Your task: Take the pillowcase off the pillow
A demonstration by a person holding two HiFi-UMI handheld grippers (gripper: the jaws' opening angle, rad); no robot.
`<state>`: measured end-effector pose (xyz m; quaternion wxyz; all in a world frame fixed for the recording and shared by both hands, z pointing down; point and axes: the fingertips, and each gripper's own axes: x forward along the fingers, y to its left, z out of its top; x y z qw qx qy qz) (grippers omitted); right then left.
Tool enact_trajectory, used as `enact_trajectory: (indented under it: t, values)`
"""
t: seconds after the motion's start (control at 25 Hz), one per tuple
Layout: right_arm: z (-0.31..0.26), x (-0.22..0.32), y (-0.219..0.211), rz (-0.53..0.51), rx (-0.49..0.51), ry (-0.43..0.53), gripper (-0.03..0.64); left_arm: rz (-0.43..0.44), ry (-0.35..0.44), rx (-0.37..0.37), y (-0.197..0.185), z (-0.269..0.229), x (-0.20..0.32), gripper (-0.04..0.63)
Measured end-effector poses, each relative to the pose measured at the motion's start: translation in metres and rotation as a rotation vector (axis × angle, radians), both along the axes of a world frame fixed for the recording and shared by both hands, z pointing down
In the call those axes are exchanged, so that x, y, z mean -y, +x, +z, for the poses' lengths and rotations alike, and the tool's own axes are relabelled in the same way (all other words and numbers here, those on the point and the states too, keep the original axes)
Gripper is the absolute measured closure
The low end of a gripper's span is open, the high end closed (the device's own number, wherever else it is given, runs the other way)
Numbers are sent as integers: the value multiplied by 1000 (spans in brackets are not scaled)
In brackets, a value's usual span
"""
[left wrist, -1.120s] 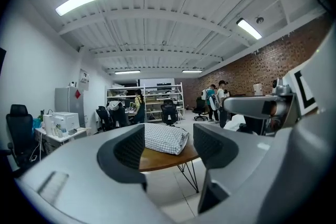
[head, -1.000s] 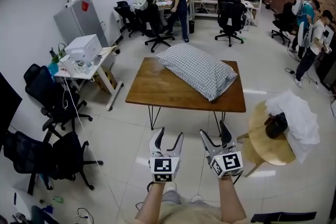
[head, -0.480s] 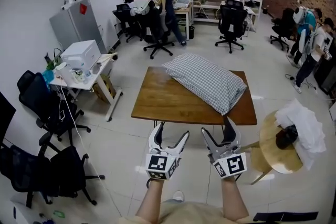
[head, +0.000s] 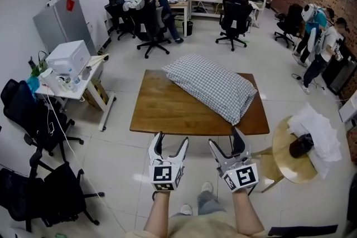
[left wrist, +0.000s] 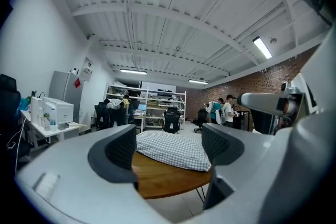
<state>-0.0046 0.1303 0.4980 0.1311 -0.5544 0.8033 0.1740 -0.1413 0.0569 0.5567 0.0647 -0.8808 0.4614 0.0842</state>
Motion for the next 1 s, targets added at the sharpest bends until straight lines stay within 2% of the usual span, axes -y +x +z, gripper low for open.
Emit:
enact_trajectory:
  t: [0.2, 0.36, 0.6, 1.0]
  values:
    - [8, 65, 26, -3, 32, -36, 267, -13, -21, -3, 16, 3, 60, 206]
    - [-13, 109, 44, -39, 48, -28, 267, -58, 26, 25, 32, -24, 98, 210]
    - [-39, 172, 129, -51, 69, 27, 267, -48, 75, 20, 113, -54, 156, 210]
    - [16, 270, 198, -98, 117, -74, 268, -27, 59, 75, 193, -24, 235, 210]
